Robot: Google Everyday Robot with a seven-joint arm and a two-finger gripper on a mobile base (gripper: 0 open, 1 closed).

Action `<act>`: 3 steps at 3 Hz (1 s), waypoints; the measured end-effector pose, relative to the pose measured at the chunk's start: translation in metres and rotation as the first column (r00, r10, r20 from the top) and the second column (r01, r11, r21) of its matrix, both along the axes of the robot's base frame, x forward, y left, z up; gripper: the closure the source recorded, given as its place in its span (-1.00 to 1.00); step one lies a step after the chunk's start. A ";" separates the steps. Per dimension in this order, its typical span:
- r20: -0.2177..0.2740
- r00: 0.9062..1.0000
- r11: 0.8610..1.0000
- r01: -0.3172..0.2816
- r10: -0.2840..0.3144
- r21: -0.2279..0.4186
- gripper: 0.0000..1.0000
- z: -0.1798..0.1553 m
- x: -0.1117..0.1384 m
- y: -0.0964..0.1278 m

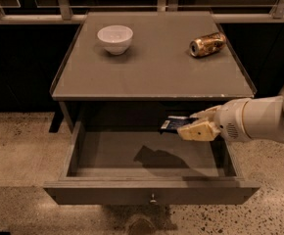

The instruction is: Place rxbar blueberry into top drawer

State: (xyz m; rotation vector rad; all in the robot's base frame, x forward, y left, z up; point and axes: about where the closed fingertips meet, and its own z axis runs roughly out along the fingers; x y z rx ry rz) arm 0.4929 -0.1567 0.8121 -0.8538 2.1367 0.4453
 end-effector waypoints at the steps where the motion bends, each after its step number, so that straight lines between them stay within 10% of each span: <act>1: -0.054 0.998 0.999 0.036 -0.038 -0.037 1.00 -0.031 0.010 -0.010; 3: -0.159 0.982 0.991 0.089 -0.104 -0.104 1.00 -0.090 0.031 -0.027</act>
Offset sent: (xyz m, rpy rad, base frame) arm 0.0373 -0.0306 -0.1093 -0.1184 0.2262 -0.0962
